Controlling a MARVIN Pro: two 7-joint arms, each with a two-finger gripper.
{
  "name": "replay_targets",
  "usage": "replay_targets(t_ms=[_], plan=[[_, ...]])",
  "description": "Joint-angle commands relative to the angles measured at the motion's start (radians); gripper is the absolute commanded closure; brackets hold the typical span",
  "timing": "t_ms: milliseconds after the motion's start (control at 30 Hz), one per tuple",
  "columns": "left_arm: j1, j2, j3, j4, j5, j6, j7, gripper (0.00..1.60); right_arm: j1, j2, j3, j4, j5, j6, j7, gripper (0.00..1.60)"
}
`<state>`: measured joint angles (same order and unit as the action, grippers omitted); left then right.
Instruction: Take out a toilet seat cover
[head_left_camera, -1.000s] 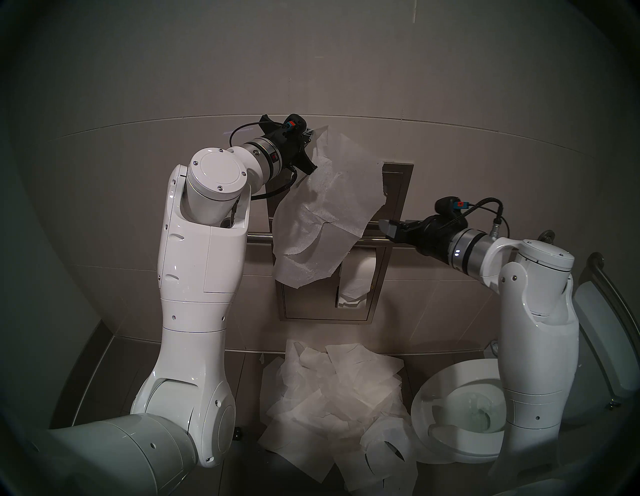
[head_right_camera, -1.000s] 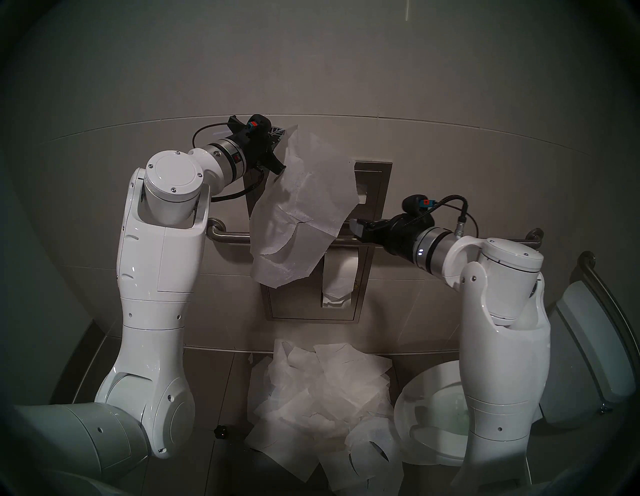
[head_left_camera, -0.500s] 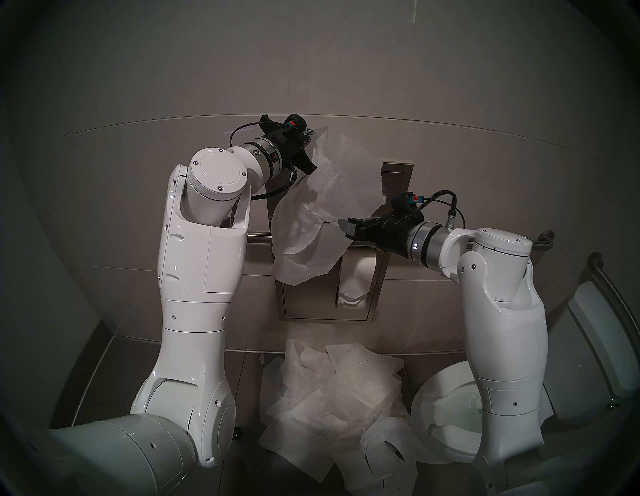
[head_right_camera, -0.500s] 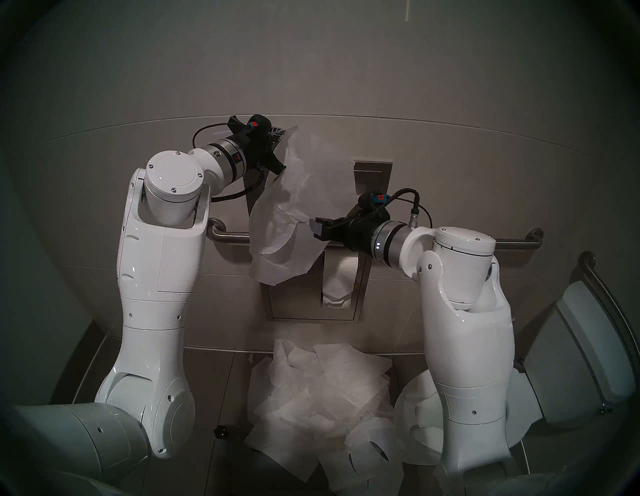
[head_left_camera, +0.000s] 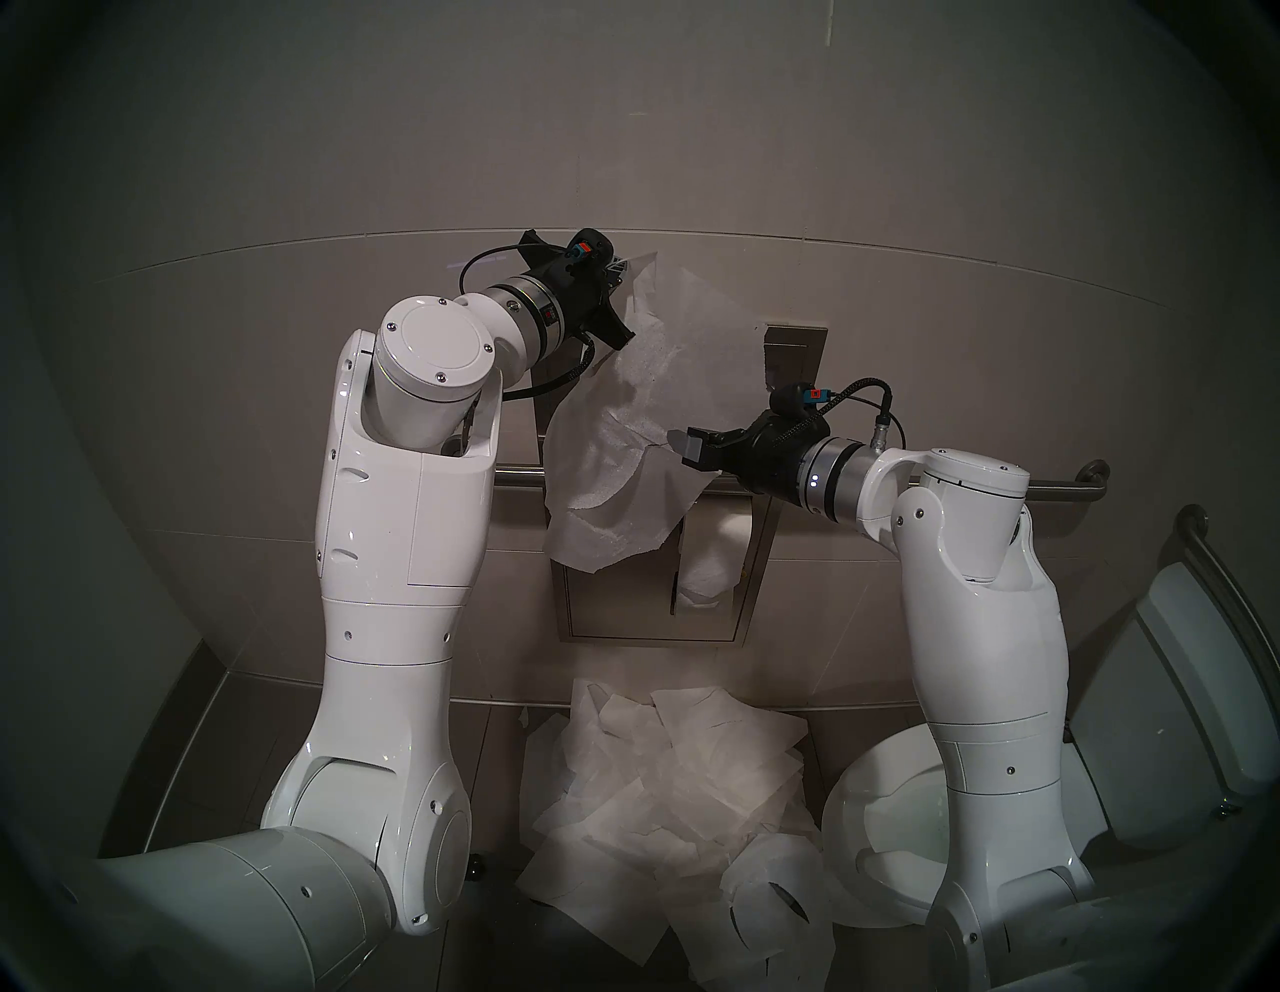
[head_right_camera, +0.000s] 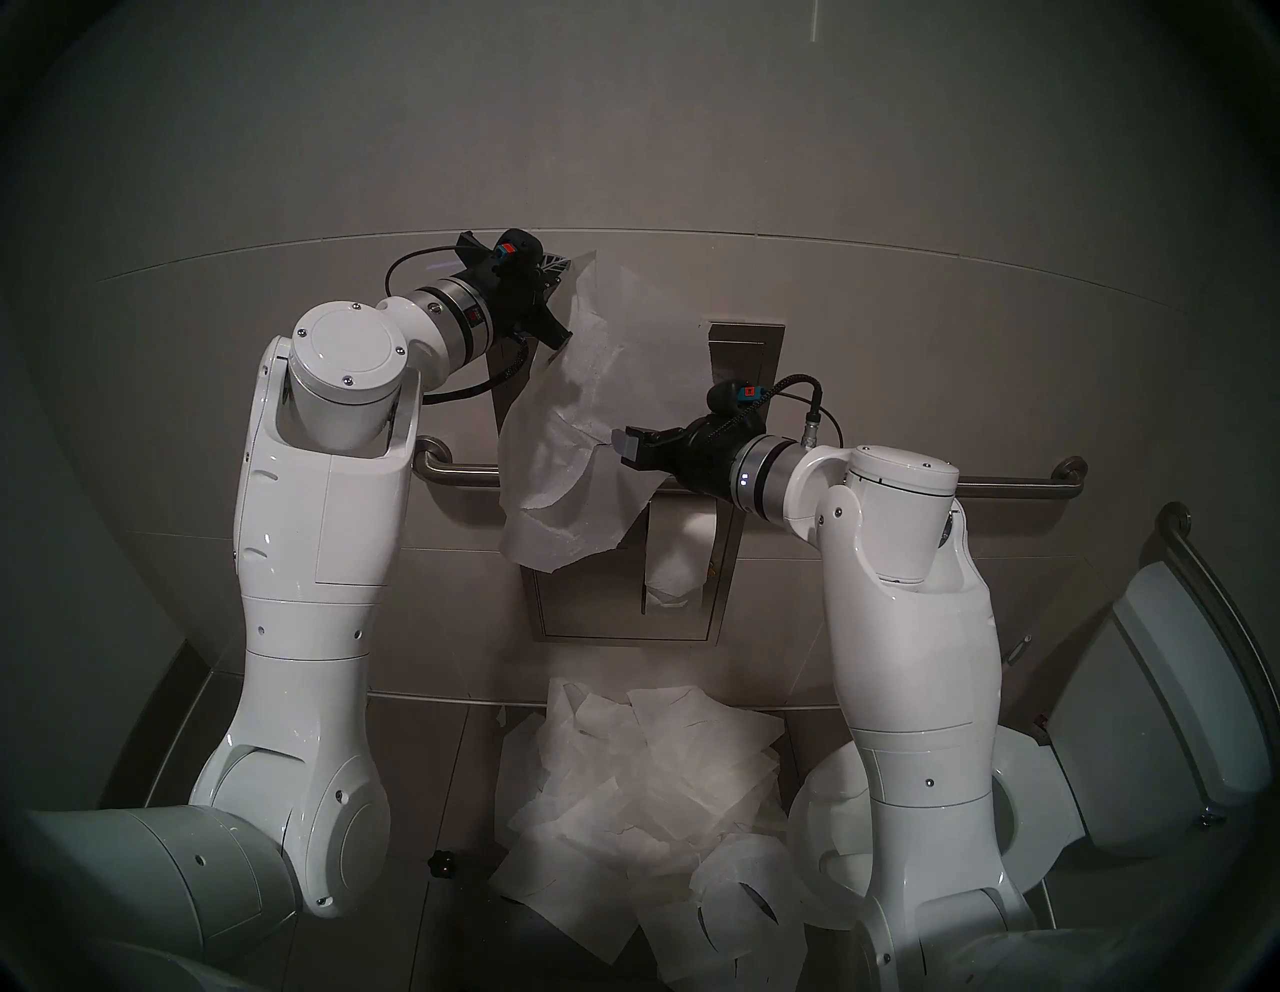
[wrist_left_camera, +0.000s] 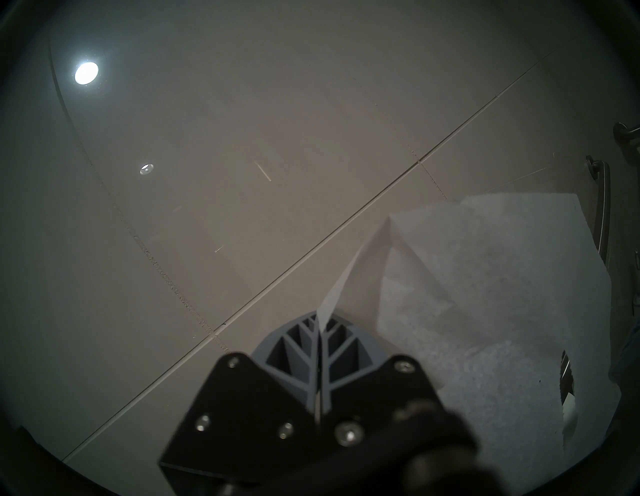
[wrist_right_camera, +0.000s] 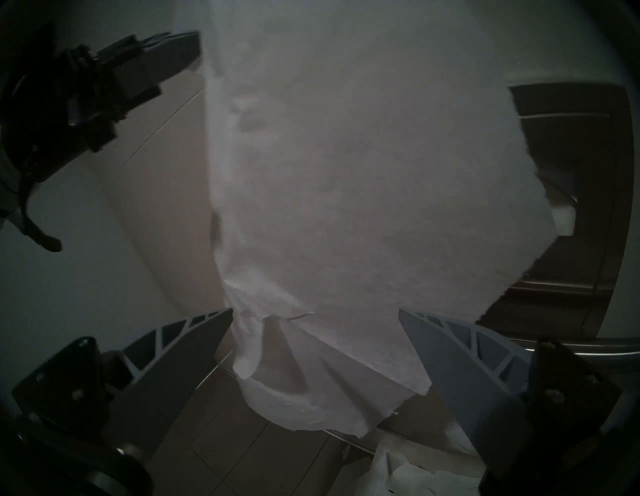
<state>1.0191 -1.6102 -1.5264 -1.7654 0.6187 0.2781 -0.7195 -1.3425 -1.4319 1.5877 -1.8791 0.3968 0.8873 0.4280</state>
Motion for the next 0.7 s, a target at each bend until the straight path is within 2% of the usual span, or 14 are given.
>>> replay_targets(t_ms=[0, 367, 667], plan=[[-0.037, -0.004, 0.000, -0.025, 0.000, -0.007, 0.007, 1.60, 0.066, -0.010, 0.039, 0.040, 0.015, -0.058, 0.009, 0.00], [-0.036, -0.004, 0.000, -0.025, 0.000, -0.007, 0.007, 1.60, 0.156, -0.011, 0.031, 0.153, 0.010, -0.094, 0.021, 0.00], [-0.037, -0.004, 0.000, -0.025, 0.000, -0.007, 0.008, 1.60, 0.148, 0.015, 0.037, 0.177, 0.004, -0.110, 0.038, 0.00]])
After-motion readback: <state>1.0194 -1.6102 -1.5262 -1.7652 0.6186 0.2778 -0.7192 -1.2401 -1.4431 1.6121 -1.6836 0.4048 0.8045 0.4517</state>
